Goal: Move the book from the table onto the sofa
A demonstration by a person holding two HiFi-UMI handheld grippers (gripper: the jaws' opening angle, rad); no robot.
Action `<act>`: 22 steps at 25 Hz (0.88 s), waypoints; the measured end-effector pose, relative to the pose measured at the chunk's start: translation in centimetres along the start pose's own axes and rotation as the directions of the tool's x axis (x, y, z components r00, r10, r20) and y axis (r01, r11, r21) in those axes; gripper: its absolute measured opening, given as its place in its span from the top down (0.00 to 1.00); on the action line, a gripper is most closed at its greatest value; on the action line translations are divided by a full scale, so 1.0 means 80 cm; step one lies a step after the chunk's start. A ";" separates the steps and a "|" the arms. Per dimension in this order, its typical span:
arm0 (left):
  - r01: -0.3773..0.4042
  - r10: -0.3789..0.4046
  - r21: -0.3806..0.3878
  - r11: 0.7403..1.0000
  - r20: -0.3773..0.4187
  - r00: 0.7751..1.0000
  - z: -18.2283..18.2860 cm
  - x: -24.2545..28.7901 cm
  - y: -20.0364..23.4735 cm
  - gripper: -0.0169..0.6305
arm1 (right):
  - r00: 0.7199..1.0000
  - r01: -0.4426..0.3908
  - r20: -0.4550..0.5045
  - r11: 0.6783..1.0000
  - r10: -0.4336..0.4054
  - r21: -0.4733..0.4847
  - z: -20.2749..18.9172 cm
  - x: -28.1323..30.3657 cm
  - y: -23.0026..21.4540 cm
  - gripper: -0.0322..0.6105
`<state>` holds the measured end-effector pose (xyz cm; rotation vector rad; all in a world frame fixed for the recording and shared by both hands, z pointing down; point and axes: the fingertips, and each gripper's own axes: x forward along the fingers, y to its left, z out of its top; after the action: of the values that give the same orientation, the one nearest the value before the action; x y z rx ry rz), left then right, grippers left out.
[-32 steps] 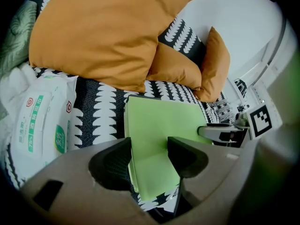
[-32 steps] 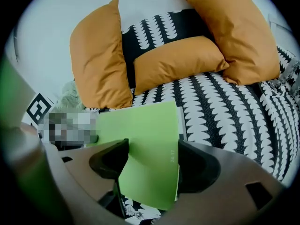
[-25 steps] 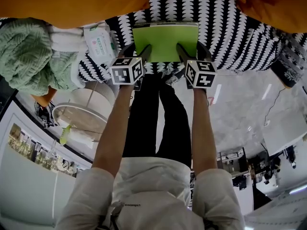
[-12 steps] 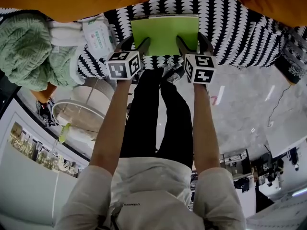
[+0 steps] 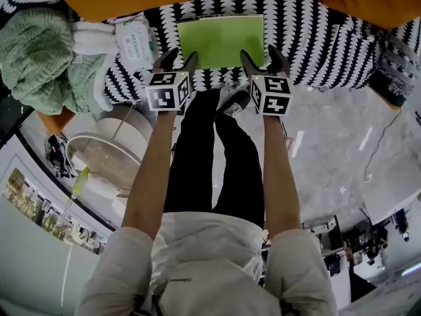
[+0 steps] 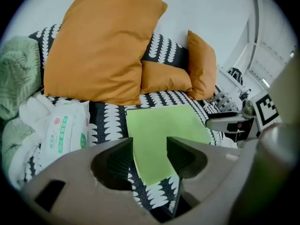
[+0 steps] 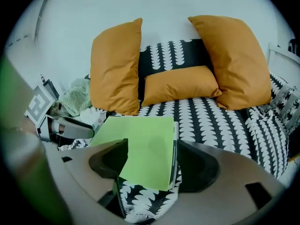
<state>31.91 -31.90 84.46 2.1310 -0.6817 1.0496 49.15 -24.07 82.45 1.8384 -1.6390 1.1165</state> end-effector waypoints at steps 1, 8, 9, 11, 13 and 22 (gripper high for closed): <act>-0.005 0.005 0.003 1.000 0.010 1.000 0.000 -0.008 -0.004 0.61 | 1.000 0.002 0.005 1.000 -0.002 -0.005 0.000 -0.009 0.002 0.47; -0.019 0.013 0.062 0.998 0.100 0.995 0.028 -0.073 -0.043 0.63 | 0.999 0.012 0.046 0.998 -0.009 -0.063 0.016 -0.068 0.024 0.47; -0.019 0.012 0.062 0.998 0.107 0.994 0.029 -0.086 -0.052 0.63 | 0.999 0.012 0.040 0.997 -0.009 -0.070 0.013 -0.081 0.030 0.47; -0.015 0.006 0.071 0.997 0.118 0.993 0.032 -0.115 -0.074 0.63 | 1.000 0.013 0.029 0.997 -0.011 -0.074 0.008 -0.110 0.038 0.47; -0.010 -0.003 0.092 0.996 0.137 0.991 0.041 -0.143 -0.093 0.63 | 0.999 0.022 0.036 0.997 -0.020 -0.072 0.012 -0.140 0.045 0.47; -0.010 -0.028 0.181 0.983 0.210 0.977 0.062 -0.245 -0.167 0.63 | 0.992 0.034 0.125 0.999 -0.030 -0.035 0.059 -0.254 0.073 0.47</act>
<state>32.87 -23.75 61.64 2.4268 -0.6972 0.9170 45.39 -16.46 62.53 1.9378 -1.6806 0.9694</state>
